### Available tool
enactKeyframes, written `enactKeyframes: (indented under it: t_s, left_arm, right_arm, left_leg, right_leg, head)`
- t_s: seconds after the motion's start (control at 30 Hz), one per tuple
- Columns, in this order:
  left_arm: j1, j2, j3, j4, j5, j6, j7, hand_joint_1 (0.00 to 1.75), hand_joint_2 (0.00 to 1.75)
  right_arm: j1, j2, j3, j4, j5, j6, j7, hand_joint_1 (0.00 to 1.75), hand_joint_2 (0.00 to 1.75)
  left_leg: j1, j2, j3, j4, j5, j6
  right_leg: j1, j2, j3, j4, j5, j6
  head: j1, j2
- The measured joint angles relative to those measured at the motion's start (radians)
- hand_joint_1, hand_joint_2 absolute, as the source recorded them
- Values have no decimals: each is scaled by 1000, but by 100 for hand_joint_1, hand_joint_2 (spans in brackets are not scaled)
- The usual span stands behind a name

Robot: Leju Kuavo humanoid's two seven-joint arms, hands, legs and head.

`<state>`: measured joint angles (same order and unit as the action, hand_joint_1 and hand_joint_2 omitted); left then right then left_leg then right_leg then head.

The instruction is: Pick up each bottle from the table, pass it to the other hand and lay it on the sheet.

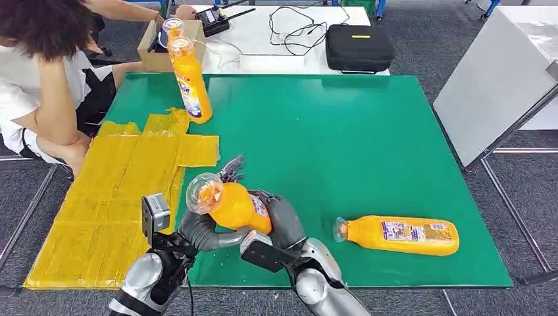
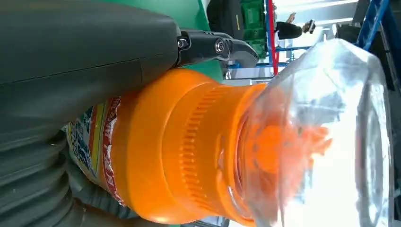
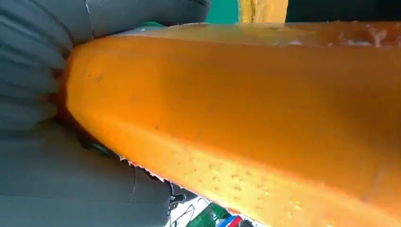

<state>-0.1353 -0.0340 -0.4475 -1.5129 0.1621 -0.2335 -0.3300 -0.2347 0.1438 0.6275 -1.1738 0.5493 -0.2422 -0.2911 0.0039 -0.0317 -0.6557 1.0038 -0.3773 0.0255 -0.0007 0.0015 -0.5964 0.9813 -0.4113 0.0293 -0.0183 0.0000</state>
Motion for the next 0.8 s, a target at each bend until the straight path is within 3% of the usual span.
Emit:
enactKeyframes:
  t_s: [0.4,0.43,0.47,0.5,0.8]
  left_arm:
    - [0,0,0,2,2,0,0,0,175]
    - [0,0,0,3,3,0,0,96,175]
    - [0,0,0,4,3,0,0,161,175]
    - [0,0,0,6,3,2,0,175,175]
    - [8,0,3,14,5,6,0,175,175]
  right_arm:
    - [-9,0,7,15,2,-1,-6,175,175]
    - [-10,0,9,16,5,-1,-8,175,175]
    - [-10,0,12,16,10,-3,-10,173,175]
    - [-11,0,16,16,15,-3,-11,173,175]
    - [-12,4,37,15,27,-6,-8,175,175]
  left_leg:
    - [0,0,0,0,0,0]
    - [0,0,0,0,0,0]
    - [0,0,0,0,0,0]
    - [0,0,0,0,0,0]
    - [0,0,0,0,0,0]
  right_leg:
    - [0,0,0,0,0,0]
    - [0,0,0,0,0,0]
    - [0,0,0,0,0,0]
    - [0,0,0,0,0,0]
    - [0,0,-1,0,0,0]
  head:
    - [0,0]
    - [0,0]
    - [0,0]
    - [0,0]
    - [0,0]
